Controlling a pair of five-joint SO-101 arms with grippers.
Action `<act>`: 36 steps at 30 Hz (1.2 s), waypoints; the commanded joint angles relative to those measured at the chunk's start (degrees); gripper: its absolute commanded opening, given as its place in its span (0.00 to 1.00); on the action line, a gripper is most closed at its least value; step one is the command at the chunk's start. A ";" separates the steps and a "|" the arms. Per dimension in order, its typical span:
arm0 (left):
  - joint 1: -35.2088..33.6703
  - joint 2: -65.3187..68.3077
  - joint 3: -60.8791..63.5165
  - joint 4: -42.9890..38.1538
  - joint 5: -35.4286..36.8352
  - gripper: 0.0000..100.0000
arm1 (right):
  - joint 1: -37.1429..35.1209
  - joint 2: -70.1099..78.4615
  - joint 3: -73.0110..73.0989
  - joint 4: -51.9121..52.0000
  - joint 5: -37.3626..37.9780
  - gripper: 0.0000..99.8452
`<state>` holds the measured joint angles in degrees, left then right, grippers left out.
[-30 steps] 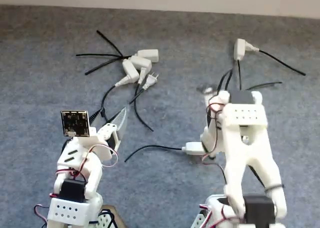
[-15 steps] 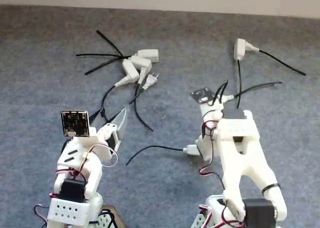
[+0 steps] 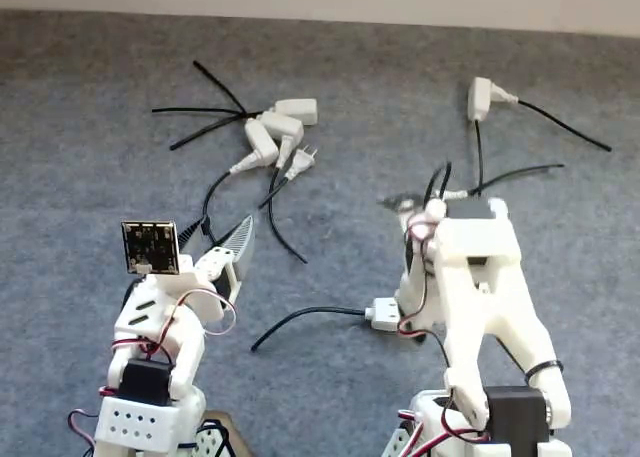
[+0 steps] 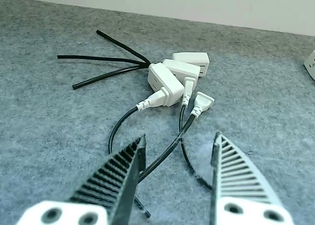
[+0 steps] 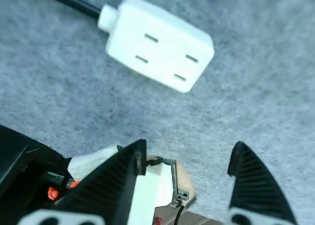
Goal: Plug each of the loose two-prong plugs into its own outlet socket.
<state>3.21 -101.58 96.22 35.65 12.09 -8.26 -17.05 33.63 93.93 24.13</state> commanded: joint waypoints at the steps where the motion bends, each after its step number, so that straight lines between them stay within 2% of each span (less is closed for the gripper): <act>1: -0.66 -0.66 0.92 0.00 -0.35 0.23 | 4.88 -0.13 -15.69 2.42 0.26 0.26; 7: -0.66 -0.66 0.92 0.00 -0.35 0.23 | 13.49 7.25 -31.08 0.13 0.70 0.26; 11: -0.66 -0.66 0.92 0.00 -0.35 0.23 | 14.20 18.86 -36.79 -0.22 9.76 0.26; 13: -0.66 -0.66 0.92 0.00 -0.35 0.23 | 14.37 24.92 -41.27 -1.63 9.58 0.26; 19: -0.66 -0.66 0.92 0.00 -0.35 0.23 | 14.11 41.54 -58.59 -1.63 -15.74 0.26; 22: -0.48 -0.66 0.92 0.00 -0.35 0.23 | 13.23 48.92 -67.03 -1.63 -25.67 0.26; 29: -0.48 -0.66 0.92 0.00 -0.35 0.23 | 11.03 64.84 -86.73 -1.98 -43.34 0.26; 36: -0.40 -0.66 0.92 0.00 -0.35 0.23 | 9.89 77.76 -103.16 -1.63 -52.57 0.26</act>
<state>3.21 -101.58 96.22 35.65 12.09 2.37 59.25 -62.81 92.35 -24.48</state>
